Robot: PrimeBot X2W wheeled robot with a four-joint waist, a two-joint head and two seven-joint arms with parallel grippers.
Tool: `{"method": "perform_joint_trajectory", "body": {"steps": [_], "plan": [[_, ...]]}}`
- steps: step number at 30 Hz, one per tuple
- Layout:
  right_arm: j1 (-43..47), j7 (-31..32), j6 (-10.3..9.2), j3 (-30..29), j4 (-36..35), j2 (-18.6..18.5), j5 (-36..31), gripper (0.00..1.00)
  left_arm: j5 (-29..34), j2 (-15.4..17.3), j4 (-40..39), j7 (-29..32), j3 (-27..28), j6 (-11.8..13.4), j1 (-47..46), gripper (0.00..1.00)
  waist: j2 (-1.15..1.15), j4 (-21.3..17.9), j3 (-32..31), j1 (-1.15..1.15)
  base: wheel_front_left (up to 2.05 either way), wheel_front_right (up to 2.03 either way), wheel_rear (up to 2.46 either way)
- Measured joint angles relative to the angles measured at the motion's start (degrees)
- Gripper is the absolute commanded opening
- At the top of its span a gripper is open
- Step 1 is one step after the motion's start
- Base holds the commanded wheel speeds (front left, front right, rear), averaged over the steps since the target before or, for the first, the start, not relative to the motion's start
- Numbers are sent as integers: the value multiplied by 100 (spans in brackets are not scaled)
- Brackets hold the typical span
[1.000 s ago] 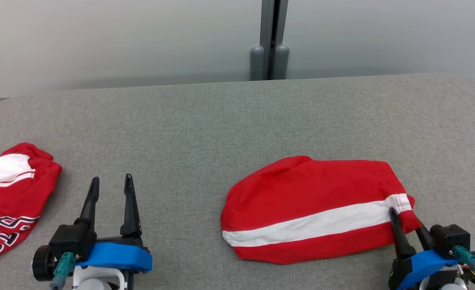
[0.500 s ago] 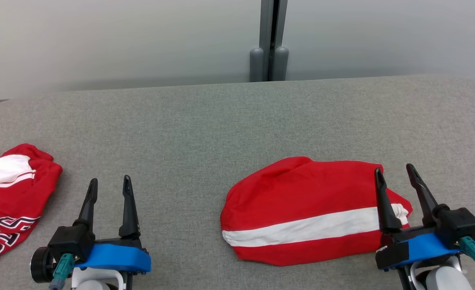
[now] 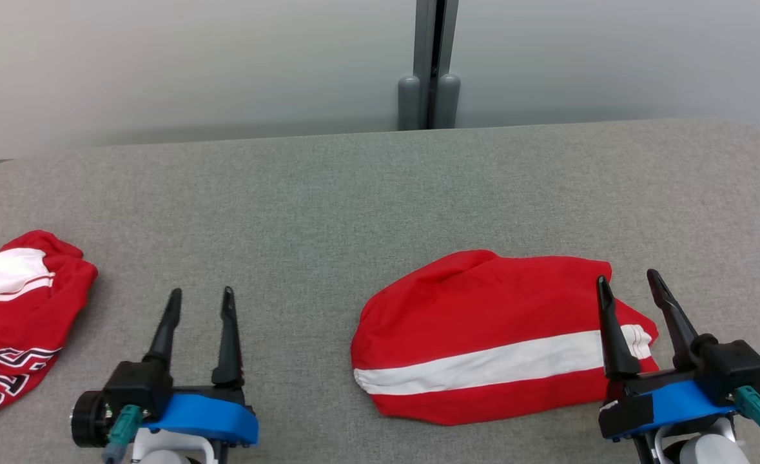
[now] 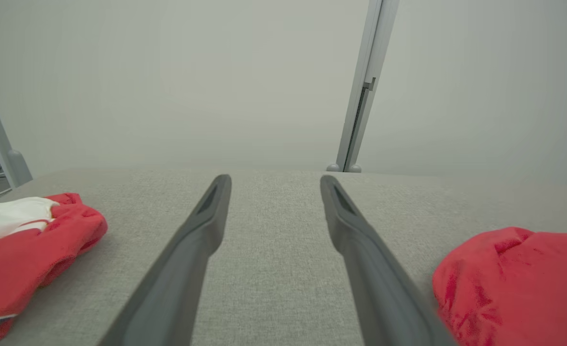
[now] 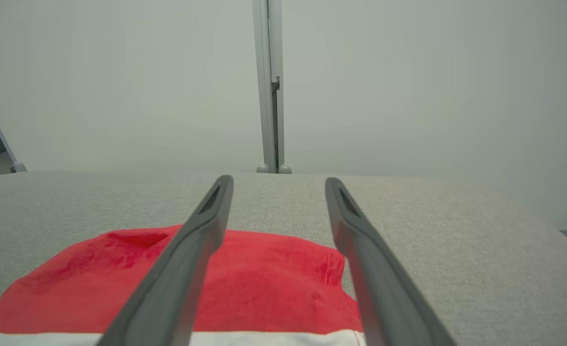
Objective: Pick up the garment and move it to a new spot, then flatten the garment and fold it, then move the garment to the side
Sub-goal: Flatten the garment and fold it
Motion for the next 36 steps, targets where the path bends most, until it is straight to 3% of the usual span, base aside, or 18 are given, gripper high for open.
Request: {"method": "perform_joint_trajectory", "body": {"steps": [9,21,30,31,32,34,36], "plan": [[-41,0,0,76,116,3,37,100,73,-9,1046,0,-1165,-250,-226,100,0,-175,109,0,0,0,0],[-114,0,0,54,151,5,88,100,-136,44,2079,0,-2212,-287,-481,100,0,-478,285,0,0,0,0],[-136,0,0,16,152,5,89,100,-428,85,2542,-9,-2672,-287,-764,100,0,-632,348,0,0,0,0],[-136,0,0,8,152,5,89,100,-468,85,2571,-9,-2704,-287,-787,76,0,-637,343,0,0,0,0],[-136,0,0,2,152,5,89,100,-503,85,2596,-10,-2731,-287,-800,43,0,-639,337,0,0,0,0],[-135,0,0,-25,152,5,89,100,-584,75,2641,-10,-2761,-287,-817,0,0,-619,316,0,0,0,0],[-131,0,0,-35,148,5,88,100,-639,70,2632,-8,-2708,-288,-825,0,0,-572,283,0,0,0,0]]}}
